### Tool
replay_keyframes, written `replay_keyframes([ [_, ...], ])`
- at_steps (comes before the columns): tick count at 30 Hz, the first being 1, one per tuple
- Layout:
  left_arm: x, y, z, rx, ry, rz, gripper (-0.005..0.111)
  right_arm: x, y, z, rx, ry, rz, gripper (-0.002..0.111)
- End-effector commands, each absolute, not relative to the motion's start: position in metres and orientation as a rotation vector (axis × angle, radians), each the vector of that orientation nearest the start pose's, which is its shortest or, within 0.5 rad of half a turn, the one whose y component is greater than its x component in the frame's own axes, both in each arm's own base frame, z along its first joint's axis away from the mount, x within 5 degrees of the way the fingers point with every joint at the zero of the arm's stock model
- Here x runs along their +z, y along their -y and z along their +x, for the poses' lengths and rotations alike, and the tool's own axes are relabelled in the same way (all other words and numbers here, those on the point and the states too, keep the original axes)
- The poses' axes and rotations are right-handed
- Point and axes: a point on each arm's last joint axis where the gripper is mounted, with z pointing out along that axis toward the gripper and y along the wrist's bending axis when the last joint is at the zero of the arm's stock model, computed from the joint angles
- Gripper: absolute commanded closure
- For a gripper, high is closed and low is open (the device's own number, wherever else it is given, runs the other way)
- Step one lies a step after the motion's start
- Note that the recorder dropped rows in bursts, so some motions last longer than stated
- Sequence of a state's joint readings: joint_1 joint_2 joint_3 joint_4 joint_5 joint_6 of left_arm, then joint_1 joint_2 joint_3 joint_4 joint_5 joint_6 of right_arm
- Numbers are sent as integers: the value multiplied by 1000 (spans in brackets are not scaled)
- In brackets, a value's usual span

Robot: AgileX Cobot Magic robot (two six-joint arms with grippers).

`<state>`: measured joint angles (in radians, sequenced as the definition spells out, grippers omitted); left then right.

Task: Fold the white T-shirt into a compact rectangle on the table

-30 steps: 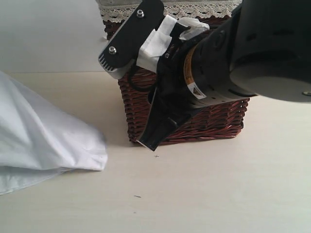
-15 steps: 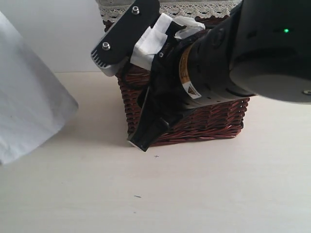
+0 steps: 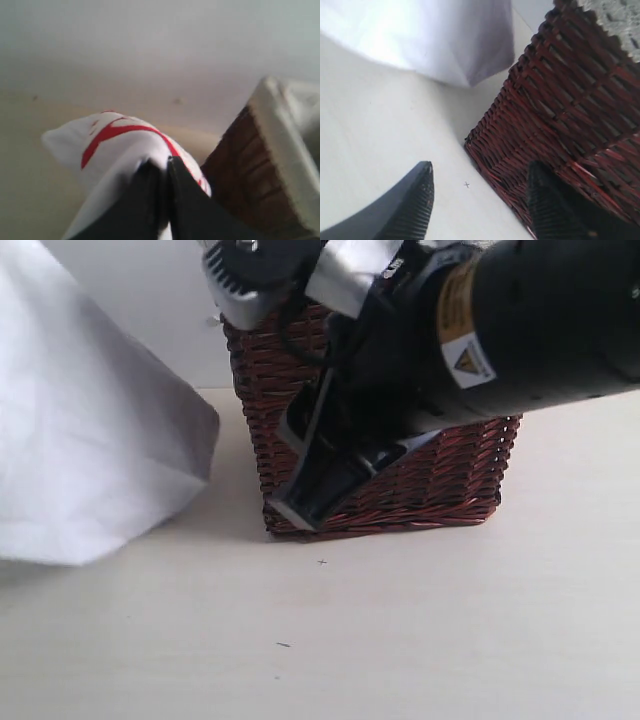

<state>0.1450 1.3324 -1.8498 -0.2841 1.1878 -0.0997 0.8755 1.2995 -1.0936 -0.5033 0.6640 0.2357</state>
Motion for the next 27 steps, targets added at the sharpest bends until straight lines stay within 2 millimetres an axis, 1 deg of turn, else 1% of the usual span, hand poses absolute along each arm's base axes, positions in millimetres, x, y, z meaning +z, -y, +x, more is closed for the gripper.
replay_keyframes([
  [1, 462, -24, 252, -138, -2360, -243, 107, 357, -187, 191, 71, -1987, -952, 53],
  [4, 410, -31, 260, -27, -2542, -173, 107, 359, -186, 189, 83, -1987, -962, 53],
  [7, 351, -38, 270, 74, -2634, -115, 107, 358, -187, 188, 95, -1992, -987, 53],
  [9, 315, -46, 275, 182, -2658, -84, 103, 358, -187, 187, 93, -1992, -991, 53],
  [10, 301, -49, 277, 222, -2666, -83, 99, 358, -187, 187, 93, -1992, -991, 53],
  [12, 276, -53, 281, 263, -2672, -130, 85, 357, -187, 187, 88, -1992, -994, 53],
  [13, 269, -54, 284, 268, -2672, -133, 77, 357, -187, 187, 88, -1992, -994, 53],
  [14, 262, -55, 287, 275, -2682, -125, 67, 357, -187, 187, 88, -1992, -994, 53],
  [16, 257, -55, 292, 268, -2683, -135, 49, 358, -187, 188, 84, -1990, -995, 53],
  [17, 259, -55, 294, 268, -2671, -135, 40, 358, -187, 188, 84, -1990, -995, 53],
  [18, 263, -55, 296, 264, -2657, -140, 35, 358, -187, 188, 84, -1990, -995, 53],
  [19, 267, -55, 298, 259, -2642, -145, 33, 358, -187, 188, 84, -1990, -995, 53],
  [21, 283, -52, 300, 210, -2604, -177, 33, 358, -187, 188, 84, -1990, -995, 53],
  [23, 298, -47, 297, 147, -2569, -163, 33, 358, -187, 188, 84, -1990, -995, 53],
  [25, 309, -40, 291, 72, -2546, -67, 33, 358, -187, 188, 84, -1990, -995, 53],
  [27, 317, -27, 283, -56, -2542, 90, 37, 358, -187, 188, 84, -1990, -995, 53],
])
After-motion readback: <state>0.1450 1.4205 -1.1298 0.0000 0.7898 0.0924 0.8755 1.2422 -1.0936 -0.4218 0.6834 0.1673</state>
